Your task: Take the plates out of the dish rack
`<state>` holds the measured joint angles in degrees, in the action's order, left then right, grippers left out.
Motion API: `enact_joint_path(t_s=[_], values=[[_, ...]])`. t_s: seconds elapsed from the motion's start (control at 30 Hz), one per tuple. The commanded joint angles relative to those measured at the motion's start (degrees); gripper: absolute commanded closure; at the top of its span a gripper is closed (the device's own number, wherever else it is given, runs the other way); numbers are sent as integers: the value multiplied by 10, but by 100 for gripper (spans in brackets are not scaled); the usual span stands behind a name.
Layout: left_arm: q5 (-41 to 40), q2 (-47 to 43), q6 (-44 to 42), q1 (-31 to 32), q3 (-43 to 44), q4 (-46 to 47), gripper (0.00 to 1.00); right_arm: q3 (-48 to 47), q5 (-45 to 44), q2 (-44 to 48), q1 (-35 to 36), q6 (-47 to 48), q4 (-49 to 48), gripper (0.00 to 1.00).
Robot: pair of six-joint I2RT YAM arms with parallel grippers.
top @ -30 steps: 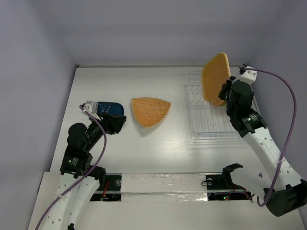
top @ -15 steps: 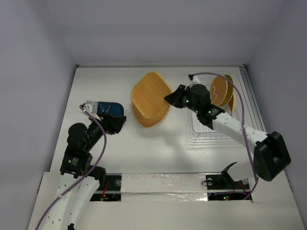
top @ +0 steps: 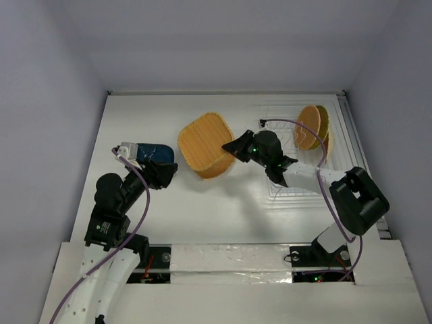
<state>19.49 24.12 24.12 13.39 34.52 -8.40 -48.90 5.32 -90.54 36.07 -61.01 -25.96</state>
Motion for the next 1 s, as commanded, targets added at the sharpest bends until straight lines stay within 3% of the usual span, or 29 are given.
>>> enact_joint_path(t_s=[0.0,0.57,0.97], values=[[9,-2,0,-2,1,31,51,-3,-17,1,0,-47,-126,100],[8,-3,0,-2,2,31,51,54,-16,-31,0,-85,-183,92],[9,-5,0,-2,2,31,51,82,-25,-50,0,-93,-196,77]])
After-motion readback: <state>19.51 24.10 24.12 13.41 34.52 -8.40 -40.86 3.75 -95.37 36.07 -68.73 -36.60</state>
